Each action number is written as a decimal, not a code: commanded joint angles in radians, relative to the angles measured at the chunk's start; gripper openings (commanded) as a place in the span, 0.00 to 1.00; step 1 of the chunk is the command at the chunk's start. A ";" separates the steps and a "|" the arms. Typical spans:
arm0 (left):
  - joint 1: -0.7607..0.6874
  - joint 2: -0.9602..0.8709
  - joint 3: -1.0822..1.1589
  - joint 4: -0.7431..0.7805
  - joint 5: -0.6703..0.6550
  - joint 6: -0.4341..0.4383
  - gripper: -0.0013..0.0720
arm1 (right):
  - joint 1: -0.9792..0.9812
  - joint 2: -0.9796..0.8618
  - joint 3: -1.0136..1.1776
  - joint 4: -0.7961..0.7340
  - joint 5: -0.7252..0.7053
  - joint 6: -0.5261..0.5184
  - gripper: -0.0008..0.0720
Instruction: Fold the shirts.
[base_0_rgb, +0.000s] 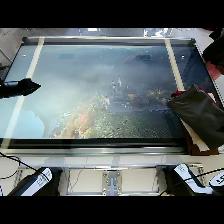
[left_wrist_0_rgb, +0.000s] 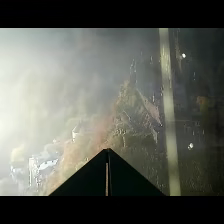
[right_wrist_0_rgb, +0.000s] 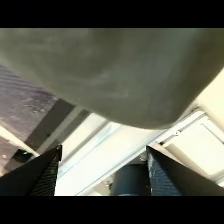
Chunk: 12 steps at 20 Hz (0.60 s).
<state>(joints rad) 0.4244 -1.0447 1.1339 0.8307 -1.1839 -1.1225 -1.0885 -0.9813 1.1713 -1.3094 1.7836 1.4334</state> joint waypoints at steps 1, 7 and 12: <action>0.000 -0.001 0.000 -0.001 -0.006 0.000 0.03 | -0.020 0.013 0.128 0.230 0.039 0.049 0.82; 0.000 -0.001 0.000 -0.001 -0.006 0.000 0.03 | 0.217 0.015 0.389 0.898 -0.193 -0.124 0.03; 0.000 -0.001 0.000 -0.001 -0.006 0.000 0.03 | 0.642 -0.005 0.390 0.673 -0.343 -0.205 0.03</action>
<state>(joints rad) 0.4244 -1.0447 1.1339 0.8299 -1.1900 -1.1225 -0.6460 -0.9768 1.5433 -0.5724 1.5501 1.2823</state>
